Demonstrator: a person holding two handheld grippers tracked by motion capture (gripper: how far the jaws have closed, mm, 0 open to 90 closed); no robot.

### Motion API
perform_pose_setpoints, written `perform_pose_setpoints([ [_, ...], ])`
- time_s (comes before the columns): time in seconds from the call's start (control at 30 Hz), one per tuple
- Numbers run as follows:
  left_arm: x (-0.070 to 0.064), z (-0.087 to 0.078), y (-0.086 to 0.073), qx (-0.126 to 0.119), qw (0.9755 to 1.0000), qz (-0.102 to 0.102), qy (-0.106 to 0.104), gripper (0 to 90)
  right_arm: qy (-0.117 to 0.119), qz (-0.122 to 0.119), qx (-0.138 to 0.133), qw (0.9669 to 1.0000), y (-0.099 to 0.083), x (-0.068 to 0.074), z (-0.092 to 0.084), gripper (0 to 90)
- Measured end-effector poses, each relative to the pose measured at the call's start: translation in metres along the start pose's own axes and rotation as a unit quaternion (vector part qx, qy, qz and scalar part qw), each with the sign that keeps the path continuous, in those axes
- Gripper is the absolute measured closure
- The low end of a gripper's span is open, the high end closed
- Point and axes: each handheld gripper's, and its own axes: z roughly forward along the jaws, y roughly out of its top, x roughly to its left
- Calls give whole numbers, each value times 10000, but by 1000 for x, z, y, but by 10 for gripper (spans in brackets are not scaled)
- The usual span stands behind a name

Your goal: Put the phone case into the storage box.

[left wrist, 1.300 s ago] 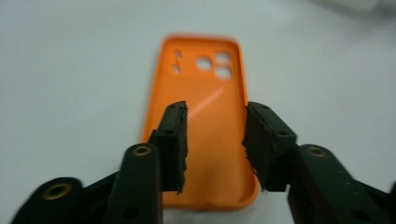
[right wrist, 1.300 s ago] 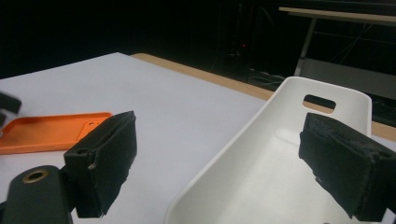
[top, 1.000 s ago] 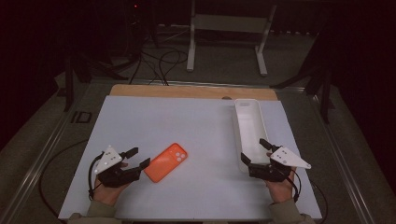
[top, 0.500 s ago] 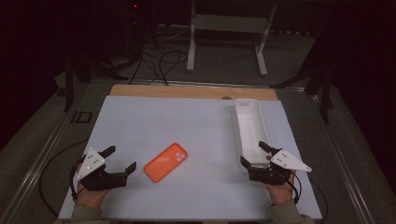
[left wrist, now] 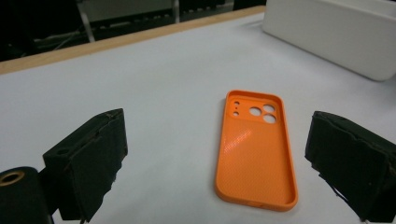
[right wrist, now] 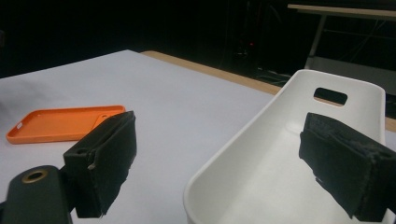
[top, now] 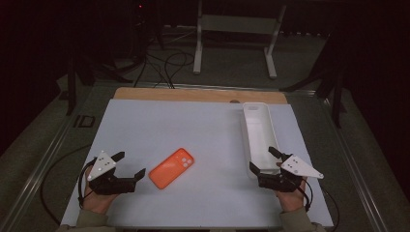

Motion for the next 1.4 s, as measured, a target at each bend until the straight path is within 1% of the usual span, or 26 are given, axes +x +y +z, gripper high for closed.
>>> perform_pose_setpoints([
  [0.13,1,5,4,212,9998,64,0,63,9,39,0,10000,0,-1,-1,109],
  [0.17,2,7,5,249,9997,83,-4,63,10,39,1,10000,0,-1,-1,109],
  [0.23,3,10,5,307,9995,61,-15,61,0,57,-9,10000,0,-2,-2,109],
  [0.33,2,15,5,402,9991,107,-25,61,-4,71,-15,10000,0,-2,-2,109],
  [0.5,0,20,8,454,9988,166,-65,62,4,44,9,10000,0,-2,-2,109],
  [0.67,1,24,14,560,9981,264,-71,63,1,65,15,10000,0,-3,-2,110],
  [0.87,3,29,19,632,9975,302,-112,64,-7,82,7,10000,0,-3,-3,109],
  [1.23,5,39,27,800,9957,440,-153,70,-6,102,13,9999,0,-4,-3,110],
  [1.4,4,48,31,930,9938,572,-206,72,-11,106,20,9999,-1,-5,-3,110],
])
